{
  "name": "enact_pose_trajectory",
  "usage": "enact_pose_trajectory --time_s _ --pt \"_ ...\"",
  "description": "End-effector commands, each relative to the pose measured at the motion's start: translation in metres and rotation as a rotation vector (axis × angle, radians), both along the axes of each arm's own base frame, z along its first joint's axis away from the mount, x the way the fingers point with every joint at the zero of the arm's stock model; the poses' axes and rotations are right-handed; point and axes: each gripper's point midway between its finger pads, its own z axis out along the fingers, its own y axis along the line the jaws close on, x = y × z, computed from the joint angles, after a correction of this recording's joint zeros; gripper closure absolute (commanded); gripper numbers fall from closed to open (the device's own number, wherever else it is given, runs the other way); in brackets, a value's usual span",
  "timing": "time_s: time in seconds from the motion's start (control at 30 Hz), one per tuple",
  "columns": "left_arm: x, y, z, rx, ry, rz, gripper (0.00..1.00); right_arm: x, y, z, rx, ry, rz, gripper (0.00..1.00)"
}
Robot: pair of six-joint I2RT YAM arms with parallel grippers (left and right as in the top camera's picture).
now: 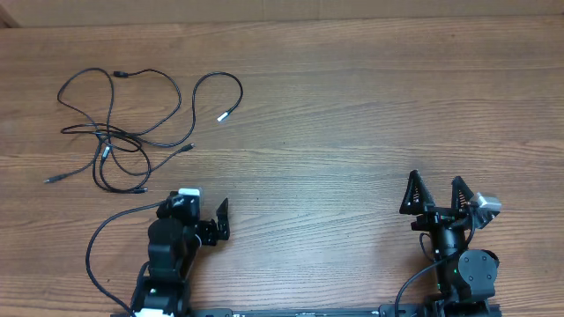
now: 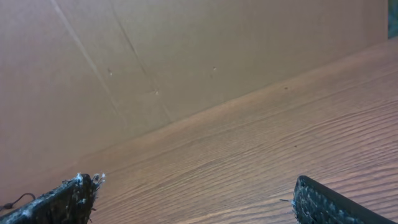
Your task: Untangle cables
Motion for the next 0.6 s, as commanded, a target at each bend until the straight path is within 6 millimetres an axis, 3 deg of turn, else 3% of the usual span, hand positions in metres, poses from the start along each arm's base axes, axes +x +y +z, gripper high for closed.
enact_pose_trajectory --time_s 0.0,0.1,0.23,0.4,0.57 --pt "-0.003 0.003 0.008 0.02 -0.035 0.003 0.01 0.0 0.0 -0.002 -0.004 -0.002 -0.005 0.0" --pt "-0.01 0.008 0.012 0.029 -0.049 0.023 0.0 0.0 0.0 -0.002 -0.004 -0.002 -0.005 0.0" --pt "-0.004 0.008 0.062 0.019 -0.266 0.026 0.01 0.0 0.0 -0.002 -0.004 -0.003 -0.005 0.0" --pt "-0.008 0.01 0.106 0.051 -0.467 0.026 0.01 0.0 0.0 -0.002 -0.004 -0.003 -0.005 0.0" --pt "-0.008 0.011 0.105 0.082 -0.465 0.02 0.0 0.0 0.0 -0.002 -0.004 -0.002 -0.005 0.0"
